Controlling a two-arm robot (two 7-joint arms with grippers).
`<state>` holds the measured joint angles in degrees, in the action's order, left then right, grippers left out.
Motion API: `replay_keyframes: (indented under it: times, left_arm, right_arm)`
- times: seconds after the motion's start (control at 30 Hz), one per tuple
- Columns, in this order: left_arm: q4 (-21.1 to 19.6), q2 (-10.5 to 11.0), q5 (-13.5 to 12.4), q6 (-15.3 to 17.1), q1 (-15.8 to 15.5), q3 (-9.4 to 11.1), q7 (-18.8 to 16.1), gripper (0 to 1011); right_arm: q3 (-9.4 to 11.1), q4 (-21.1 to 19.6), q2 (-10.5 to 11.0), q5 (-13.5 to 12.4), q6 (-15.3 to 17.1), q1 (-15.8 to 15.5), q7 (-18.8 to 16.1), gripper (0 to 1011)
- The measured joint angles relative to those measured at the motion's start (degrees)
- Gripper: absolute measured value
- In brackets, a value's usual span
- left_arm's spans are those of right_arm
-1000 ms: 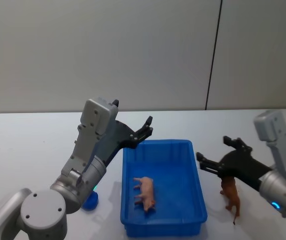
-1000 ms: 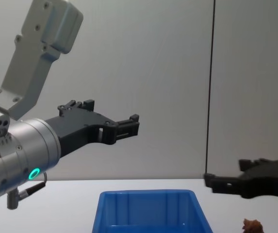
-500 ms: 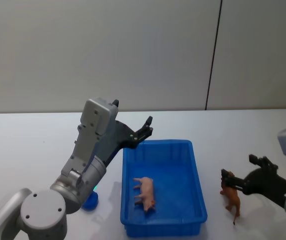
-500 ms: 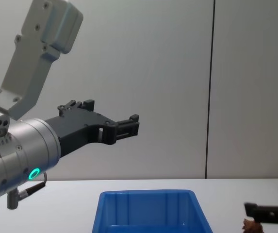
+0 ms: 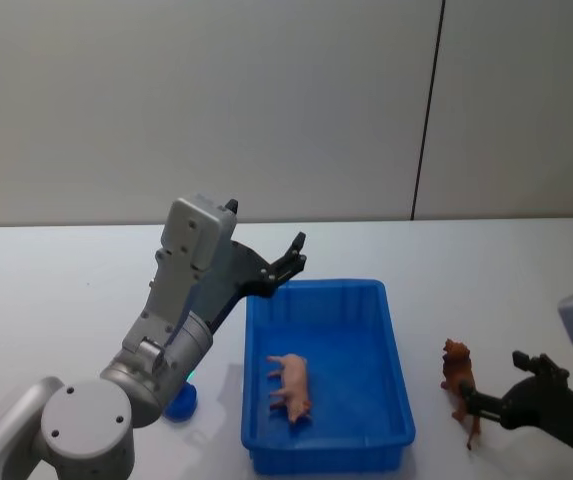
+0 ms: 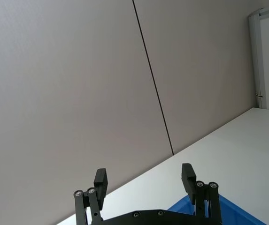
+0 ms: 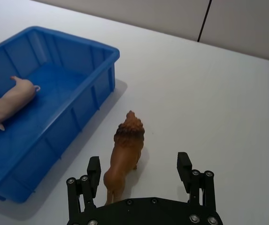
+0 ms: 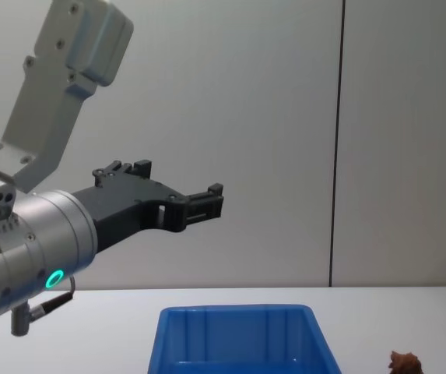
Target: Pick up the two dolls from the table and place them into the box.
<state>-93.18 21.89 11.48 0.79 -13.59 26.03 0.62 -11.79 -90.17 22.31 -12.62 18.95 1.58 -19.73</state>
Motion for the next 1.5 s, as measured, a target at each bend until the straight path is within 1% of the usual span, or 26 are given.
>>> replay_keyframes:
  times: [0.37,0.4,0.43,0.47,0.57,0.63,0.8,0.93,0.97,1.0,1.07,1.2,1.4,1.5]
  left_arm:
    - [0.0,0.0,0.0,0.0,0.0,0.0,0.0,1001]
    - [0.0,0.0,0.0,0.0,0.0,0.0,0.0,1001]
    - [0.0,0.0,0.0,0.0,0.0,0.0,0.0,1001]
    - [0.0,0.0,0.0,0.0,0.0,0.0,0.0,1001]
    - [0.0,0.0,0.0,0.0,0.0,0.0,0.0,1001]
    - [0.0,0.0,0.0,0.0,0.0,0.0,0.0,1001]
    - [0.0,0.0,0.0,0.0,0.0,0.0,0.0,1001]
    - [0.0,0.0,0.0,0.0,0.0,0.0,0.0,1001]
    - [0.0,0.0,0.0,0.0,0.0,0.0,0.0,1001]
    - [0.0,0.0,0.0,0.0,0.0,0.0,0.0,1001]
    - [0.0,0.0,0.0,0.0,0.0,0.0,0.0,1001]
    - [0.0,0.0,0.0,0.0,0.0,0.0,0.0,1001]
    - [0.0,0.0,0.0,0.0,0.0,0.0,0.0,1001]
    - [0.0,0.0,0.0,0.0,0.0,0.0,0.0,1001]
  right_arm:
    - [-1.1,1.6,-0.8,1.2,1.1,-0.1,-0.3,1001]
    - [-1.3,1.9,-0.9,1.4,1.2,0.0,-0.3,977]
    - [-1.3,1.9,-0.9,1.4,1.2,0.0,-0.3,977]
    - [-1.4,2.2,-1.1,1.5,1.3,0.2,-0.3,941]
    - [-1.6,2.7,-1.4,1.6,1.4,0.5,-0.2,879]
    - [-1.8,3.1,-1.7,1.7,1.5,0.7,0.0,809]
    - [-1.9,3.7,-2.2,1.8,1.5,1.3,0.4,677]
    - [-2.0,4.1,-2.5,1.8,1.5,1.7,0.7,538]
    - [-2.0,4.2,-2.5,1.7,1.5,1.8,0.8,538]
    - [-2.0,4.2,-2.6,1.7,1.5,1.9,0.9,477]
    - [-2.0,4.4,-2.7,1.7,1.5,2.0,1.0,444]
    - [-2.0,4.4,-2.8,1.4,1.4,2.2,1.3,290]
    - [-1.9,4.4,-3.0,1.1,0.6,2.6,1.7,283]
    - [-1.9,4.1,-3.1,0.9,-0.3,2.8,1.7,283]
